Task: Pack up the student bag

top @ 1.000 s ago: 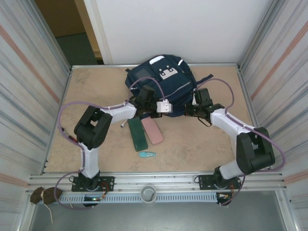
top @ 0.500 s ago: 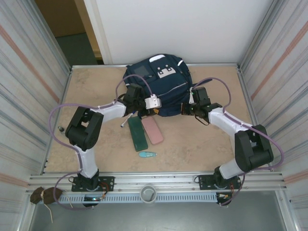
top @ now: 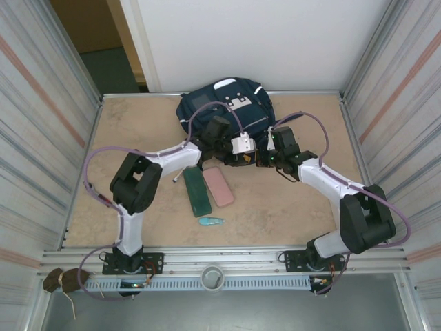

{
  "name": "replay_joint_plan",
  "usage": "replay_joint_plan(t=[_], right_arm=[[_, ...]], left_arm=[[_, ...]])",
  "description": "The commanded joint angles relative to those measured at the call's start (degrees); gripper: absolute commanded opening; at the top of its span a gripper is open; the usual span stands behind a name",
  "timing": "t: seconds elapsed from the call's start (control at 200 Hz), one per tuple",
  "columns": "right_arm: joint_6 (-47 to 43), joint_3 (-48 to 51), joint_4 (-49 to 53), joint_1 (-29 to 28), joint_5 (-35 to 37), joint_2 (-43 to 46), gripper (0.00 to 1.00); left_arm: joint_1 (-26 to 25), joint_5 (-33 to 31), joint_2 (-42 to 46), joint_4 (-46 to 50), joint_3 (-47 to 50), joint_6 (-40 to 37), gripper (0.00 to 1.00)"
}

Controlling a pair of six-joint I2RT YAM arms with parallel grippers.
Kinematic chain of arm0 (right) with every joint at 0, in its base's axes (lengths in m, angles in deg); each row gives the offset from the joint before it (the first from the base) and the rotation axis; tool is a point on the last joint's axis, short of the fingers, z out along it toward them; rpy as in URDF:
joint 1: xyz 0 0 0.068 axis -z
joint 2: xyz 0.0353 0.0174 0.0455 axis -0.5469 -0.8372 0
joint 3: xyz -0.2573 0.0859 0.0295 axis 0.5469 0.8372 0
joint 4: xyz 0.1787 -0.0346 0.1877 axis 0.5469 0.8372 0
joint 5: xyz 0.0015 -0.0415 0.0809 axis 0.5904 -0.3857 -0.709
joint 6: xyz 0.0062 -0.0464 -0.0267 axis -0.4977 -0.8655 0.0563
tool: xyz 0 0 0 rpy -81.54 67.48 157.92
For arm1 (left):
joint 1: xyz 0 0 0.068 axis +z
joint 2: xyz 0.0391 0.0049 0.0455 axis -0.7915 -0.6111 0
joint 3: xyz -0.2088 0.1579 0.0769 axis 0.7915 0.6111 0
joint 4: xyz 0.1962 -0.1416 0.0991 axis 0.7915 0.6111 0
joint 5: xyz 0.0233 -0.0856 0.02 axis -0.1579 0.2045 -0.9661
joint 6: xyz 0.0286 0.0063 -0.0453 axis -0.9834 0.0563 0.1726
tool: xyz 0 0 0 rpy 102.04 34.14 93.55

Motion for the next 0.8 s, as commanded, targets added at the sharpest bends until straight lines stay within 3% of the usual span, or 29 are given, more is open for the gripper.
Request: replay_joint_plan(t=[0.0, 0.14, 0.356, 0.506, 0.596, 0.756, 0.797], right_arm=[[1.24, 0.36, -0.38, -0.61, 0.14, 2.92, 0.00], [2.08, 0.77, 1.55, 2.53, 3.54, 2.36, 0.00], [2.84, 0.40, 3.18, 6.14, 10.15, 0.49, 0.00], [2.52, -1.41, 3.99, 7.20, 12.61, -1.67, 0.00], [1.76, -2.19, 3.44, 7.42, 10.74, -2.90, 0.00], [0.83, -1.51, -0.90, 6.80, 3.16, -3.02, 0.00], [0.49, -1.20, -1.85, 6.25, 1.40, -2.71, 0.00]], left_arm=[[0.56, 0.11, -1.78, 5.63, -3.16, -0.43, 0.36], [2.42, 2.83, -0.54, 7.62, -2.64, -2.30, 0.00], [7.76, 15.64, 7.76, -0.78, 6.04, -2.00, 0.00], [12.13, 20.59, 12.67, -8.14, 12.89, 1.54, 0.00], [14.90, 20.56, 13.65, -11.15, 16.24, 3.50, 0.00], [16.57, 14.17, 12.81, -10.67, 18.41, 3.21, 0.00], [16.53, 13.73, 12.70, -9.55, 18.12, 3.26, 0.05]])
